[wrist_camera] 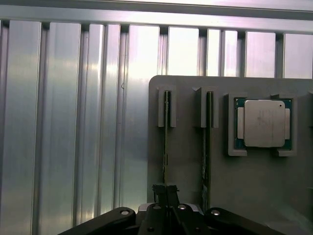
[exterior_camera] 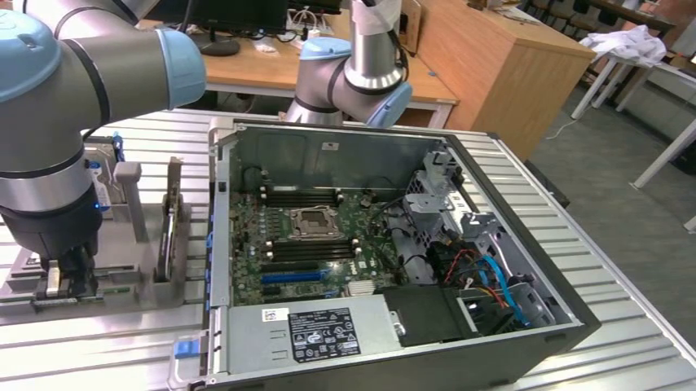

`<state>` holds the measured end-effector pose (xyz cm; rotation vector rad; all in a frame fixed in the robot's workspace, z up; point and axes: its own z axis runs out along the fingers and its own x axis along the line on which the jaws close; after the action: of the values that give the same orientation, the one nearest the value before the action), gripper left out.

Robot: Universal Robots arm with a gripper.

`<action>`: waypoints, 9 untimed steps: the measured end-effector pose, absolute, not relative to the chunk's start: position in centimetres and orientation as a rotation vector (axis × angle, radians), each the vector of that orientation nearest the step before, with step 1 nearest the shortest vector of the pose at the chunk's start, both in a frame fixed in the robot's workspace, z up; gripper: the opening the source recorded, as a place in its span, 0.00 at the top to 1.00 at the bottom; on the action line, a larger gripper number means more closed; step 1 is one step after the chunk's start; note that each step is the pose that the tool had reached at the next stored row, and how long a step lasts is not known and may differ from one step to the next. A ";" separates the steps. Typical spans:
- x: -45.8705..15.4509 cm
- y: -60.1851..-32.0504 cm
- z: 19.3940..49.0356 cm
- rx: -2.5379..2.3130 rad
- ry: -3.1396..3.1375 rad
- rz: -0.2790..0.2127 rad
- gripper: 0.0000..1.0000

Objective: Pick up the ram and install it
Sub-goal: 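Pick up the ram and move it above insertion slot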

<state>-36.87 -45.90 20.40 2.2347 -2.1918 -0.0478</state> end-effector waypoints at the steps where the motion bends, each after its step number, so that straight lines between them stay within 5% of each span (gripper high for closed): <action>1: -36.9 -45.9 20.4 2.235 -2.192 -0.048 0.89; 9: -36.9 -45.9 20.9 2.235 -2.192 -0.048 0.89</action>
<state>-36.87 -45.90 20.91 2.2347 -2.1919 -0.0477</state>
